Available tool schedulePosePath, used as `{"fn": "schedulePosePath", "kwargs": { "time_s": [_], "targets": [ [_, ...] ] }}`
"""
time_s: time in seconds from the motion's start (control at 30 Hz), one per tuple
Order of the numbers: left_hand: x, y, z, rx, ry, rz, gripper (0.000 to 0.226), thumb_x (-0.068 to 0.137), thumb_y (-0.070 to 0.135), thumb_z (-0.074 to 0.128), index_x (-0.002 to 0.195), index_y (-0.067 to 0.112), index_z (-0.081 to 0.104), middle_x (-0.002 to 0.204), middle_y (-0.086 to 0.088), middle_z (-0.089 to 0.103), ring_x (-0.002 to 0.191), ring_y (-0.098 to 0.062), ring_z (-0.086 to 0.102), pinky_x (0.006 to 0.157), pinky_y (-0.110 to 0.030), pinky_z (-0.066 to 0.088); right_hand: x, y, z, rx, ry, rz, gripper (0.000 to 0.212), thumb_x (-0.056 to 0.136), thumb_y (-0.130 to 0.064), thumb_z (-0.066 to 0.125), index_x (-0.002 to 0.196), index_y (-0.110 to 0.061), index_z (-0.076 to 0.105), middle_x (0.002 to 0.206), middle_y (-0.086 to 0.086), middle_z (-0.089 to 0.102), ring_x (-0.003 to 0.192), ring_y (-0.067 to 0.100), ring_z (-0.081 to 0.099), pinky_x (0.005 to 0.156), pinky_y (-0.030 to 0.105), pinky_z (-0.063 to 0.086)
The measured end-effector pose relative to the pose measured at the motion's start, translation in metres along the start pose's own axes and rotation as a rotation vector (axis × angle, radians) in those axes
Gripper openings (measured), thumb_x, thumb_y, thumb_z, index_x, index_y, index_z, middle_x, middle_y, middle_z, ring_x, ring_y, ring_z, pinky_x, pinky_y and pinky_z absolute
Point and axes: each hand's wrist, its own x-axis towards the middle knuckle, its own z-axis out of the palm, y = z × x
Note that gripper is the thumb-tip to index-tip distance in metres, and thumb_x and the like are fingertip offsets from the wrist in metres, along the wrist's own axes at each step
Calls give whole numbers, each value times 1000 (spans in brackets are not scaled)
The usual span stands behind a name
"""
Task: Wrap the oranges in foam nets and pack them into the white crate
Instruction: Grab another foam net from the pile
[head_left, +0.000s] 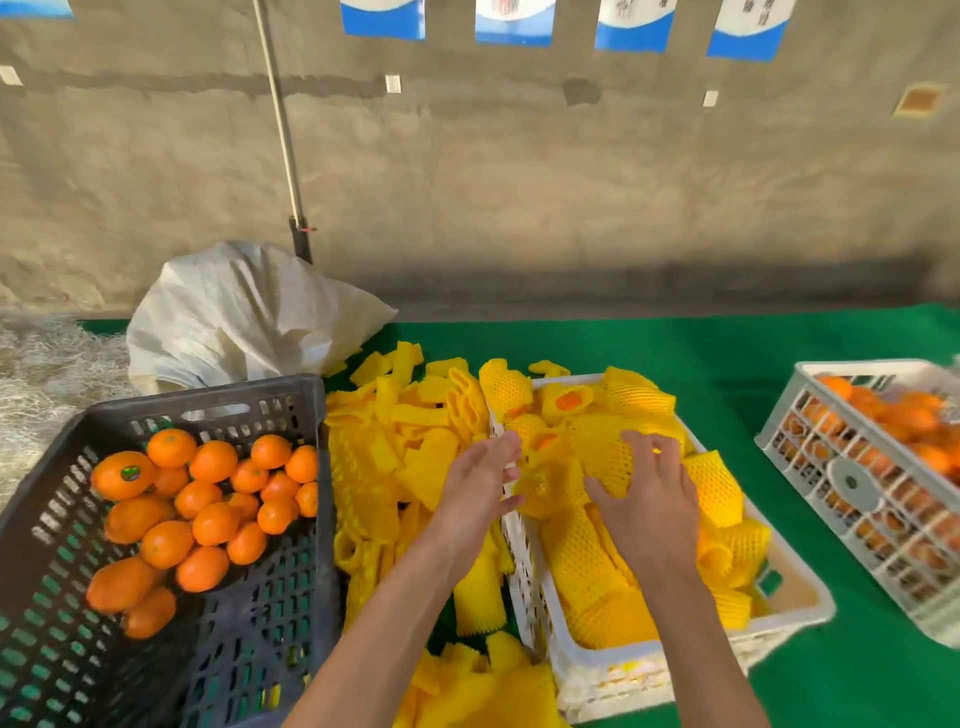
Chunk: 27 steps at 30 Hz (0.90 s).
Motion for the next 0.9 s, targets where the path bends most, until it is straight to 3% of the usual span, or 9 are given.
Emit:
{"fn": "schedulePosePath", "kwargs": {
  "time_s": [0.07, 0.17, 0.3, 0.4, 0.63, 0.7, 0.77, 0.83, 0.9],
  "targets": [
    [2, -5, 7, -5, -4, -18, 36, 98, 43, 67, 126, 20, 68, 128, -1, 69, 117, -19, 65, 86, -36, 62, -7, 9, 6, -204, -144, -43, 74, 85, -53, 72, 149, -29, 42, 149, 4, 41, 133, 30, 45, 113, 48, 31],
    [2, -8, 10, -24, 0, -40, 32, 99, 37, 68, 124, 17, 69, 125, -1, 70, 116, -21, 66, 83, -36, 61, -7, 6, 3, -199, -91, -77, 69, 89, -55, 67, 148, -25, 48, 150, 5, 45, 140, 27, 41, 122, 48, 18],
    [-2, -1, -7, -31, 62, 8, 19, 101, 30, 66, 113, 18, 73, 114, -1, 76, 102, -17, 72, 83, -37, 62, -6, -16, 0, -78, 118, -145, 55, 88, -44, 73, 135, -16, 61, 144, 10, 52, 136, 31, 45, 121, 52, 22],
    [-5, 5, -36, 7, 153, 88, 19, 103, 30, 62, 113, 16, 71, 115, 0, 74, 104, -19, 71, 84, -37, 62, -12, -50, 11, 65, 105, -271, 46, 91, -39, 71, 131, -17, 63, 141, 6, 55, 131, 29, 49, 118, 47, 27],
    [-15, 15, -148, -44, 406, 313, 17, 105, 21, 61, 105, 6, 69, 102, -12, 71, 88, -20, 74, 77, -33, 63, -44, -124, 81, 210, -258, -339, 51, 95, -46, 65, 140, -25, 54, 144, -5, 52, 136, 19, 44, 113, 36, 33],
    [-14, 11, -189, -1, 508, 232, 14, 105, 23, 60, 106, 9, 66, 101, -12, 68, 86, -19, 72, 75, -34, 64, -53, -134, 106, 230, -403, -321, 55, 95, -45, 65, 144, -26, 50, 146, -5, 50, 136, 20, 43, 111, 39, 37],
    [-6, 5, -229, 176, 616, 63, 18, 104, 27, 59, 115, 12, 61, 114, -12, 65, 95, -21, 68, 76, -38, 63, -62, -140, 132, 181, -580, -300, 60, 96, -43, 64, 150, -27, 42, 151, -6, 44, 138, 22, 41, 109, 40, 40],
    [6, -2, -266, 437, 657, -92, 33, 103, 27, 60, 129, 8, 54, 128, -16, 61, 111, -32, 63, 90, -49, 58, -74, -141, 157, 108, -720, -293, 65, 96, -41, 65, 154, -29, 35, 155, -6, 39, 139, 24, 40, 107, 39, 43],
    [19, -12, -296, 726, 642, -212, 47, 102, 27, 60, 141, 8, 44, 141, -20, 51, 128, -42, 50, 104, -51, 47, -86, -136, 183, 97, -794, -266, 68, 95, -40, 67, 153, -27, 35, 156, -4, 39, 139, 24, 43, 107, 38, 44]
  ]
}}
